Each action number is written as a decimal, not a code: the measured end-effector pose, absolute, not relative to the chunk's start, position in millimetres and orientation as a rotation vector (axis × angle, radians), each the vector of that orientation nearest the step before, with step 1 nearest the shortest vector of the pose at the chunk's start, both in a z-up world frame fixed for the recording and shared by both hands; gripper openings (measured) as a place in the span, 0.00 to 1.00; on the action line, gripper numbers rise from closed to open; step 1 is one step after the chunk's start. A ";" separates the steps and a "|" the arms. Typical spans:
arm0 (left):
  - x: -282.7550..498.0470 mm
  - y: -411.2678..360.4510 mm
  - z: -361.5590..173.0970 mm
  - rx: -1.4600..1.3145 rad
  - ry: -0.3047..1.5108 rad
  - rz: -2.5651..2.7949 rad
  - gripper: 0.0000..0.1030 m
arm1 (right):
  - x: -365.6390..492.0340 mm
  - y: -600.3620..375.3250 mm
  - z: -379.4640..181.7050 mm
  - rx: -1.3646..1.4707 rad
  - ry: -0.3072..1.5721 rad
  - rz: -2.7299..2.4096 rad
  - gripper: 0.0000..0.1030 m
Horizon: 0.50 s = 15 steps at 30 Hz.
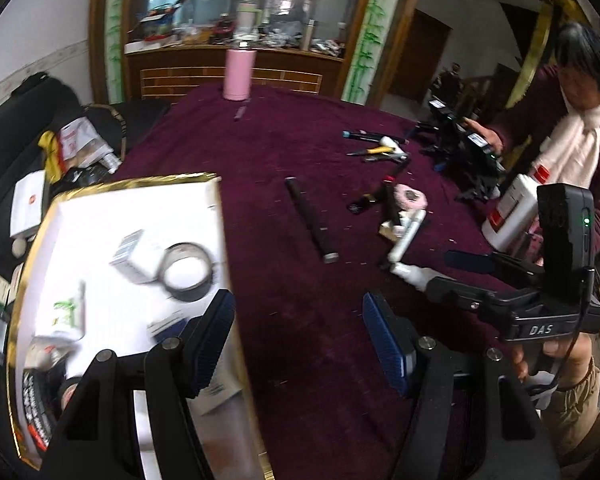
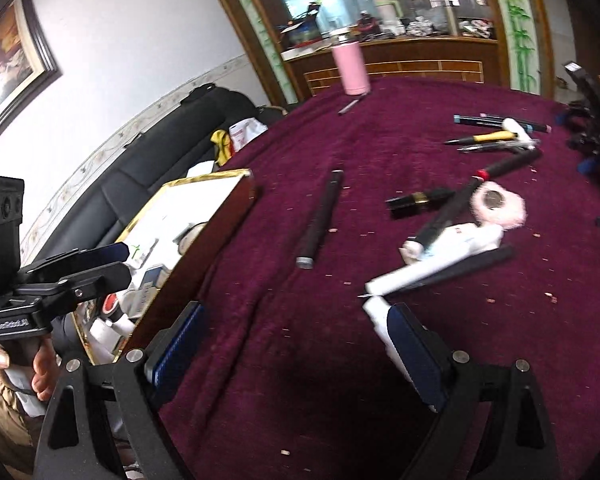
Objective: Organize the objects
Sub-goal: 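Move both grippers back over the table toward the scattered items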
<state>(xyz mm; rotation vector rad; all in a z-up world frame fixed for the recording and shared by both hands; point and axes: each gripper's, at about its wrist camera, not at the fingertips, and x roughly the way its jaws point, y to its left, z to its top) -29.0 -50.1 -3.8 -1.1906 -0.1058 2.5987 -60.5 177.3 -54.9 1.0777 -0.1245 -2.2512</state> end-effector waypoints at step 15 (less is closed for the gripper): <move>-45.9 1.9 -10.6 -1.224 -0.008 2.514 0.64 | -74.4 222.6 -67.5 1.140 -0.094 -2.274 0.91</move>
